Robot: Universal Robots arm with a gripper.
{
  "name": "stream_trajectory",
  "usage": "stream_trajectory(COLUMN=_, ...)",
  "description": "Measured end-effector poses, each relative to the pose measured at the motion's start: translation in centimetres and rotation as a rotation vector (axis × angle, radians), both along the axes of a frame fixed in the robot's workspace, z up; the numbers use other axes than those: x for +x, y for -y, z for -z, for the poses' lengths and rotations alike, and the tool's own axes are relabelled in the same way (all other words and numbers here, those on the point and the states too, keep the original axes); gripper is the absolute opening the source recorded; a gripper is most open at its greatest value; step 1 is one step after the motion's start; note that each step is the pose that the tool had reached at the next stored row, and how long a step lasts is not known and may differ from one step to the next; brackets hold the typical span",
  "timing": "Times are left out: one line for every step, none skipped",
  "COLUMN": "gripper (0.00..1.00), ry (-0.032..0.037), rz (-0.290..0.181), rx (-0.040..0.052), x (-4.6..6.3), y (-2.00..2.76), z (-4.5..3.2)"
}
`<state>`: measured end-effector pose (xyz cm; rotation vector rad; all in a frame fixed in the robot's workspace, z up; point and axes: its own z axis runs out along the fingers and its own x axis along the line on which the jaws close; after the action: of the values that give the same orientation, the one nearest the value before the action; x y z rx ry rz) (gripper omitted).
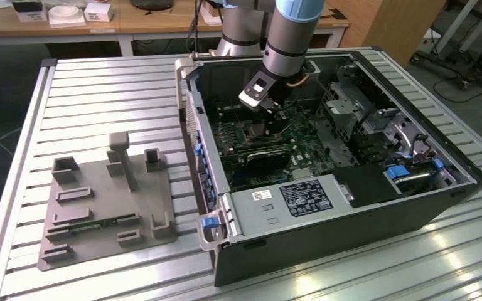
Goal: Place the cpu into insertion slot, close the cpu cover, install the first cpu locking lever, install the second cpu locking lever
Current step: 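Place the cpu into insertion slot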
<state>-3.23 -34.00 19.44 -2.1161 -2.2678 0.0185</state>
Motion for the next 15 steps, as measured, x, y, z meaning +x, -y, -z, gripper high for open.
stream_trajectory(gripper=0.6, ry=0.0, rz=0.001, rx=-0.0001, x=0.0, y=0.0, z=0.01)
stream_trajectory(gripper=0.6, ry=-0.0001, rz=0.001, rx=-0.0001, x=0.0, y=0.01, z=0.03)
stream_trajectory(gripper=0.6, ry=-0.0001, rz=0.001, rx=-0.0002, x=0.0, y=0.01, z=0.03)
stream_trajectory(gripper=0.6, ry=-0.0001, rz=0.001, rx=-0.0003, x=0.0, y=0.01, z=0.03)
stream_trajectory(gripper=0.6, ry=-0.0001, rz=0.001, rx=-0.0002, x=0.0, y=0.0, z=0.04)
stream_trajectory(gripper=0.6, ry=0.0, rz=0.001, rx=-0.0001, x=0.0, y=0.0, z=0.04)
stream_trajectory(gripper=0.6, ry=-0.0001, rz=0.001, rx=-0.0001, x=0.0, y=0.0, z=0.04)
stream_trajectory(gripper=0.6, ry=0.0, rz=0.001, rx=-0.0001, x=0.0, y=0.0, z=0.04)
stream_trajectory(gripper=0.62, ry=0.0, rz=0.001, rx=-0.0001, x=0.0, y=0.0, z=0.05)
stream_trajectory(gripper=0.67, ry=0.0, rz=0.001, rx=0.0002, x=0.0, y=0.0, z=0.05)
stream_trajectory(gripper=0.67, ry=0.0001, rz=0.001, rx=0.0007, x=0.0, y=-0.01, z=0.06)
stream_trajectory(gripper=0.67, ry=0.0001, rz=0.001, rx=0.0004, x=0.0, y=-0.01, z=0.06)
stream_trajectory(gripper=0.73, ry=0.0001, rz=0.001, rx=0.0002, x=0.0, y=-0.01, z=0.06)
stream_trajectory(gripper=0.73, ry=0.0001, rz=0.001, rx=0.0001, x=0.0, y=0.0, z=0.06)
stream_trajectory(gripper=0.73, ry=0.0, rz=0.001, rx=0.0, x=0.0, y=0.0, z=0.04)
